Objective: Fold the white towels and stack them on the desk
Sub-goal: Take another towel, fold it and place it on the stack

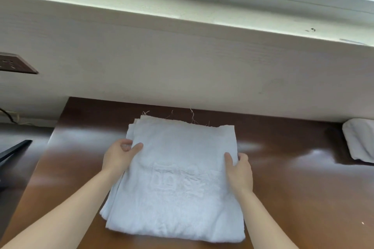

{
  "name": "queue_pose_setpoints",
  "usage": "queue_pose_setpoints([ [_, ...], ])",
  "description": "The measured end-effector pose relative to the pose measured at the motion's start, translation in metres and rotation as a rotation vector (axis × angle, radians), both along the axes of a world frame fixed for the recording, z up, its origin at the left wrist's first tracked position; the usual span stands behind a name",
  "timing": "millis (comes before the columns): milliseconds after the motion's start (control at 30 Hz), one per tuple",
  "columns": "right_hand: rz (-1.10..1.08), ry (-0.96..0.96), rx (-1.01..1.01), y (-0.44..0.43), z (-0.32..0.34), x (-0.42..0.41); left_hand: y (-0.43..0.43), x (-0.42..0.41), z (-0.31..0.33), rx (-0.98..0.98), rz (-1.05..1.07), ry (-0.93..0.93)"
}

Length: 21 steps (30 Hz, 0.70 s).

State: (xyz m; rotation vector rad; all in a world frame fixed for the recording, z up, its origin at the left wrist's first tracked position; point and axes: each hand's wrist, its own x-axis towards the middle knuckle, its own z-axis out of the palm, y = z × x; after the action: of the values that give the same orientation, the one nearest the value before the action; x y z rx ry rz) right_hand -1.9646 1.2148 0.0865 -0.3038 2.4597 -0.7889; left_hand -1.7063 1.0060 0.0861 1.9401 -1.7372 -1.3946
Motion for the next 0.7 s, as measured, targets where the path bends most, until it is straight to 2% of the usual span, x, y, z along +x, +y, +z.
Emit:
queue_pose_setpoints([
  [67, 0.035, 0.016, 0.033, -0.009, 0.000, -0.009, -0.009, -0.008, 0.005, -0.009, -0.005, 0.045],
  [167, 0.082, 0.107, 0.065, -0.010, 0.006, -0.017, -0.019, -0.011, 0.012, -0.170, -0.013, 0.098],
  [233, 0.126, 0.191, 0.068, -0.004, 0.006, -0.017, -0.021, -0.009, 0.006, -0.224, -0.010, 0.052],
  [333, 0.043, 0.104, 0.100, 0.000, -0.002, -0.010, -0.014, -0.006, -0.010, -0.108, 0.052, -0.027],
  [433, -0.062, -0.020, 0.091, 0.003, -0.005, -0.008, -0.008, -0.003, -0.010, -0.060, 0.121, 0.030],
  [533, 0.055, 0.025, 0.051, 0.024, -0.004, 0.006, 0.002, 0.016, 0.001, -0.035, 0.031, 0.044],
  [600, 0.124, 0.048, 0.076, 0.044, -0.002, 0.024, 0.017, 0.038, 0.005, 0.062, -0.043, 0.056],
  [700, 0.107, 0.051, 0.171, 0.073, -0.004, 0.052, 0.049, 0.070, 0.010, 0.223, -0.230, 0.024],
])
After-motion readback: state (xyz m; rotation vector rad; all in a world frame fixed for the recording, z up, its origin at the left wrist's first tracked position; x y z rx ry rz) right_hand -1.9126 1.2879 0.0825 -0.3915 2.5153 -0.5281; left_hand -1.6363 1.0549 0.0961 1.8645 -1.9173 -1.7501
